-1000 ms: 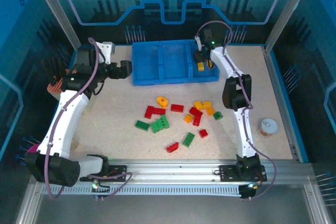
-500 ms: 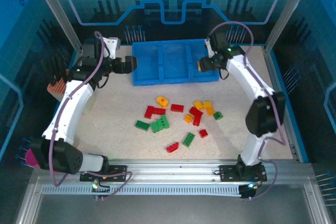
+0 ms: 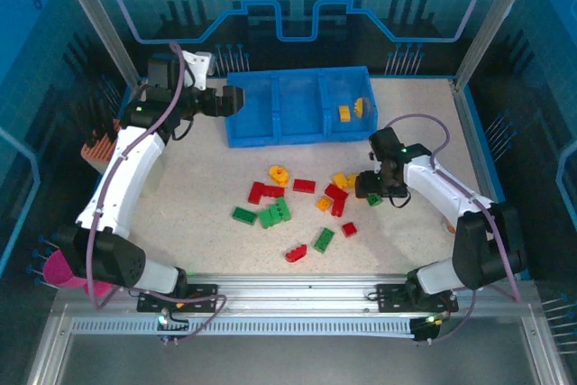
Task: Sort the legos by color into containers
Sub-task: Pick up the lego from the middle-right of the table.
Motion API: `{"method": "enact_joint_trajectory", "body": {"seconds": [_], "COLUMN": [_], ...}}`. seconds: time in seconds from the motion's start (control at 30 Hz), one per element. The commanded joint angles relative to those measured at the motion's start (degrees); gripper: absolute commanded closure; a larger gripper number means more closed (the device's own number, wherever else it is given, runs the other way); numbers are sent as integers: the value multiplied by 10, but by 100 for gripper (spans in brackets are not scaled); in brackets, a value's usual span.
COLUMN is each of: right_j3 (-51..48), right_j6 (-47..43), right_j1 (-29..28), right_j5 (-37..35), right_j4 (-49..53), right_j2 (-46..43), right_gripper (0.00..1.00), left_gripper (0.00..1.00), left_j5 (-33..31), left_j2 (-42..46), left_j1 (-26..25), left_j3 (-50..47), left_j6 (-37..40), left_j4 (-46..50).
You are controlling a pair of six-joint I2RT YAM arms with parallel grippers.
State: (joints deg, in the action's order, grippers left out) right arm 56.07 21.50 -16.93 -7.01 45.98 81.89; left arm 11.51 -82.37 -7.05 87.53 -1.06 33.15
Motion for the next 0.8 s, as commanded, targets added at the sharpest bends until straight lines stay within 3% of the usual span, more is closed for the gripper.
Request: {"method": "enact_joint_trajectory", "body": {"seconds": [0.0,0.33,0.77], "right_j3": [-6,-18,-9], "right_j6": [5,-25,-55], "right_j1": [0,9,23], "right_j5": [-4,-14,-34], "right_j4": [-23,-36,-28], "right_j2": [8,70,138], "right_gripper": [21,22,32], "left_gripper": [1,0,1], "left_j5": [9,-15,-40], "left_j2": [3,3,-1], "left_j1": [-11,-29,-49], "left_j3": [18,34,40], "left_j6": [11,7,6], "left_j4": [22,24,40]}}
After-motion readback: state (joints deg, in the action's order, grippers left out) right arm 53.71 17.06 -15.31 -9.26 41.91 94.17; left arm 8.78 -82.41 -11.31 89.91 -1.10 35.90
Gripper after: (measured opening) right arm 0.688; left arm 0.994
